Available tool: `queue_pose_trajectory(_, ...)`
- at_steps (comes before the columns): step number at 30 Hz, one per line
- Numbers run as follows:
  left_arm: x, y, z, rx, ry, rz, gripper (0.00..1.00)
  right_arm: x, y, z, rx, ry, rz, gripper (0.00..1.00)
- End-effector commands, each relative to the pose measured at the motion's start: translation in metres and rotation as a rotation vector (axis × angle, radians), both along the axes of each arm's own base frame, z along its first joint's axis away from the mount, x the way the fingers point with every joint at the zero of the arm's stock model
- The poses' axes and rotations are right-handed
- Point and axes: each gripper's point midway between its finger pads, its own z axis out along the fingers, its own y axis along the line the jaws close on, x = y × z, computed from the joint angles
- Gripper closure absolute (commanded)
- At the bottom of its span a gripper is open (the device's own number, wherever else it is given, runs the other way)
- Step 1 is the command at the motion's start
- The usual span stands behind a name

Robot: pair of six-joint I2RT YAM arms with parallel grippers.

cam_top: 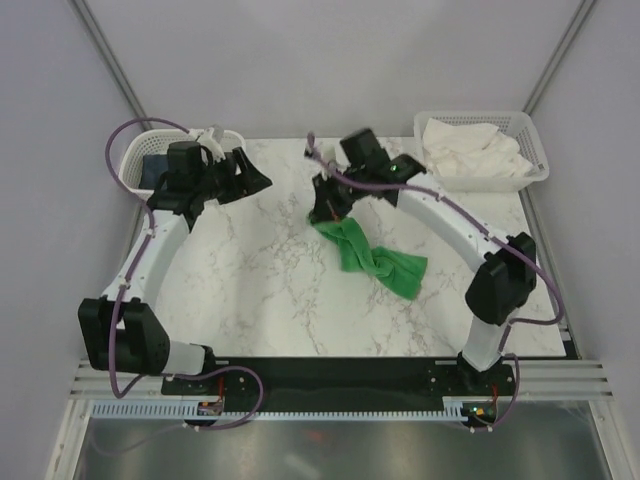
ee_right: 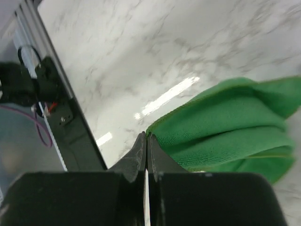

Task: Fold and stack the towels
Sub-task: Flatten out the crumpled towel

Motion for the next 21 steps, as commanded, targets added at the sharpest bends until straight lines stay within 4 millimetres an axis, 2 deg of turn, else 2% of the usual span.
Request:
queue_pose_trajectory(1, -0.015, 0.023, 0.013, 0.004, -0.014, 0.105, 0.16, -0.075, -0.025, -0.032, -0.128, -0.032, 0.051, 1.0)
queue_pose_trajectory(3, -0.022, 0.02, 0.004, 0.003, 0.004, 0.086, 0.17, -0.103, -0.027, -0.057, -0.163, -0.001, 0.035, 1.0)
queue_pose_trajectory(4, -0.024, 0.018, 0.001, 0.002, 0.01, 0.073, 0.18, -0.125, -0.041, -0.081, -0.203, 0.039, 0.021, 1.0)
queue_pose_trajectory(7, -0.034, 0.008, -0.027, 0.03, 0.065, 0.031, 0.2, -0.141, -0.07, -0.107, -0.225, 0.074, -0.108, 1.0)
queue_pose_trajectory(8, -0.04, 0.006, -0.046, 0.041, 0.109, 0.017, 0.2, -0.143, -0.075, -0.111, -0.223, 0.073, -0.138, 1.0)
queue_pose_trajectory(9, -0.043, 0.003, -0.056, 0.05, 0.131, 0.008, 0.21, -0.146, -0.078, -0.113, -0.193, 0.071, -0.173, 1.0)
queue_pose_trajectory(14, -0.078, -0.018, -0.117, 0.106, 0.286, -0.021, 0.27, -0.146, -0.072, -0.113, -0.06, 0.076, -0.253, 1.0)
queue_pose_trajectory(17, -0.105, -0.035, -0.129, 0.112, 0.298, -0.054, 0.29, -0.144, -0.072, -0.114, -0.03, 0.067, -0.277, 1.0)
queue_pose_trajectory(18, -0.114, -0.047, -0.128, 0.118, 0.286, -0.091, 0.29, -0.144, -0.072, -0.115, -0.029, 0.061, -0.276, 1.0)
queue_pose_trajectory(19, -0.119, -0.05, -0.125, 0.117, 0.273, -0.096, 0.29, -0.145, -0.071, -0.118, -0.034, 0.068, -0.273, 1.0)
queue_pose_trajectory(21, -0.131, -0.051, -0.131, 0.085, 0.319, -0.07, 0.32, -0.145, -0.07, -0.12, -0.029, 0.07, -0.269, 1.0)
